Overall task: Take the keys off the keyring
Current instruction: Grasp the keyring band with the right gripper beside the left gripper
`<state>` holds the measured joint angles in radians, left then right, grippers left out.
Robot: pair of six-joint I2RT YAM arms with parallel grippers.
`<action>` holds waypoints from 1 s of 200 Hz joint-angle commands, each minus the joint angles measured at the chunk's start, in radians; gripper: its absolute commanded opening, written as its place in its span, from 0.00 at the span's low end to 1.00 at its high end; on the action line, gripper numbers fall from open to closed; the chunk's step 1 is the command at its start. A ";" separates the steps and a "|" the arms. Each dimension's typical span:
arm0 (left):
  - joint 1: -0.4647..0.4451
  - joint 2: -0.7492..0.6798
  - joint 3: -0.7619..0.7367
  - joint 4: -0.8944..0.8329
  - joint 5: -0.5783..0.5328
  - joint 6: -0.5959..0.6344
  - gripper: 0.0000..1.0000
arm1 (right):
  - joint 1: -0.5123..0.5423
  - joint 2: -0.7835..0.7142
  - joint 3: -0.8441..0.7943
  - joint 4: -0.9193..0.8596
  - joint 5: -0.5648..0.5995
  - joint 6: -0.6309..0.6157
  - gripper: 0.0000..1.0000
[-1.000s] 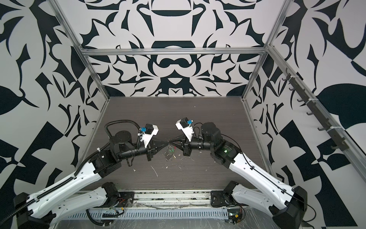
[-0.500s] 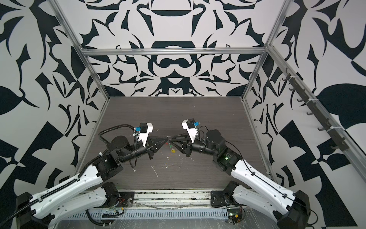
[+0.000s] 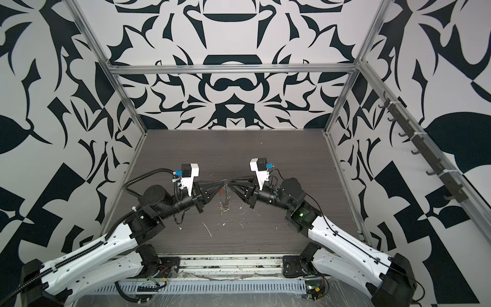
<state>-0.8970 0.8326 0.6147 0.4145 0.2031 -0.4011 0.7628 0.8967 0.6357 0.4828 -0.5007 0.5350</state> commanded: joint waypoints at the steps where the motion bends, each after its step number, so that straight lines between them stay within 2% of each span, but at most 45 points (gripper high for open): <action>1: -0.003 -0.003 0.008 0.052 0.015 -0.012 0.00 | 0.004 0.003 0.039 0.069 -0.036 0.019 0.25; 28: -0.003 0.002 0.012 0.052 0.021 -0.010 0.00 | 0.004 0.011 0.045 0.070 -0.043 0.023 0.17; 121: -0.003 0.018 0.020 0.046 0.030 -0.009 0.00 | 0.014 0.035 0.062 0.080 -0.064 0.037 0.10; 141: -0.003 0.022 0.023 0.045 0.033 -0.010 0.00 | 0.016 0.031 0.065 0.068 -0.062 0.034 0.00; 180: -0.003 0.018 0.035 0.012 0.027 -0.009 0.00 | 0.017 0.019 0.088 -0.023 -0.051 0.012 0.00; 200: -0.003 -0.012 0.040 -0.051 0.005 0.007 0.26 | 0.016 0.001 0.148 -0.215 -0.021 -0.054 0.00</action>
<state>-0.8967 0.8463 0.6159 0.4168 0.2142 -0.4011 0.7650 0.9318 0.6800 0.4225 -0.5373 0.5461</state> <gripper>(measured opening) 0.133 0.042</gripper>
